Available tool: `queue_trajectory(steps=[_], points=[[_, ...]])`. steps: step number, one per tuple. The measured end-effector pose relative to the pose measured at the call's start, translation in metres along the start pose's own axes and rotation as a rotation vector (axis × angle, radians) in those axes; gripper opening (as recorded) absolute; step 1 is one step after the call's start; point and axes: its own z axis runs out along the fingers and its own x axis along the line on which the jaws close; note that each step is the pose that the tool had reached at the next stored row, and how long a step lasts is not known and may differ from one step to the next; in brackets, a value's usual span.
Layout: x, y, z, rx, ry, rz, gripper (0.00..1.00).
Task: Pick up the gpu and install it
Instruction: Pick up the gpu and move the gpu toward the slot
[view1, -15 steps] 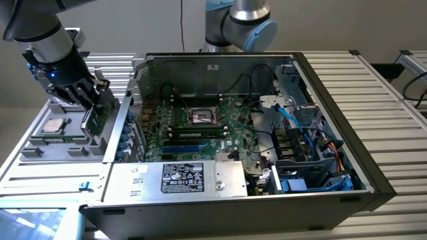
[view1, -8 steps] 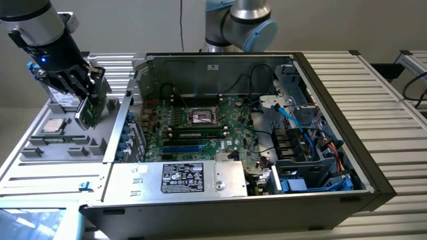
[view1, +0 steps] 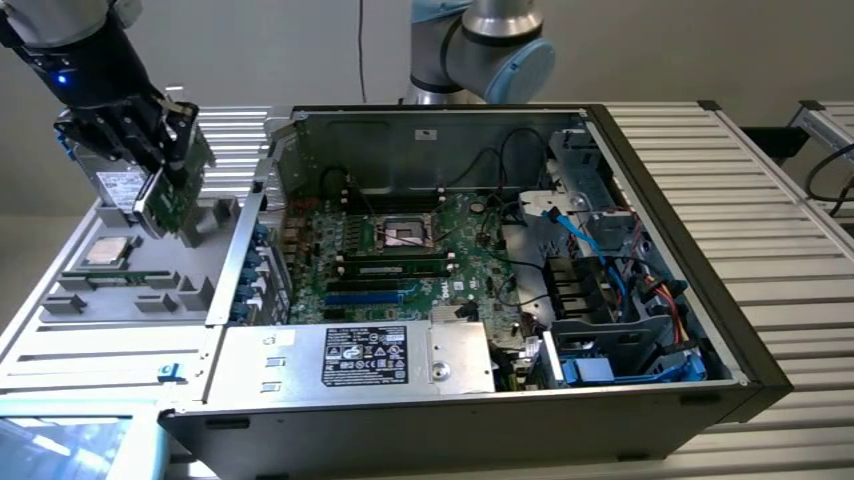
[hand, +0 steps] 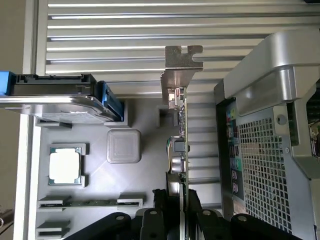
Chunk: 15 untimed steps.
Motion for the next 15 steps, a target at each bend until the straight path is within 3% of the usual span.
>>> queue_trajectory(steps=[10, 15], points=[[-0.006, 0.0057, -0.0452, 0.001, 0.0112, 0.01, 0.28], [-0.02, 0.0087, -0.0659, 0.0014, 0.0185, 0.011, 0.28]])
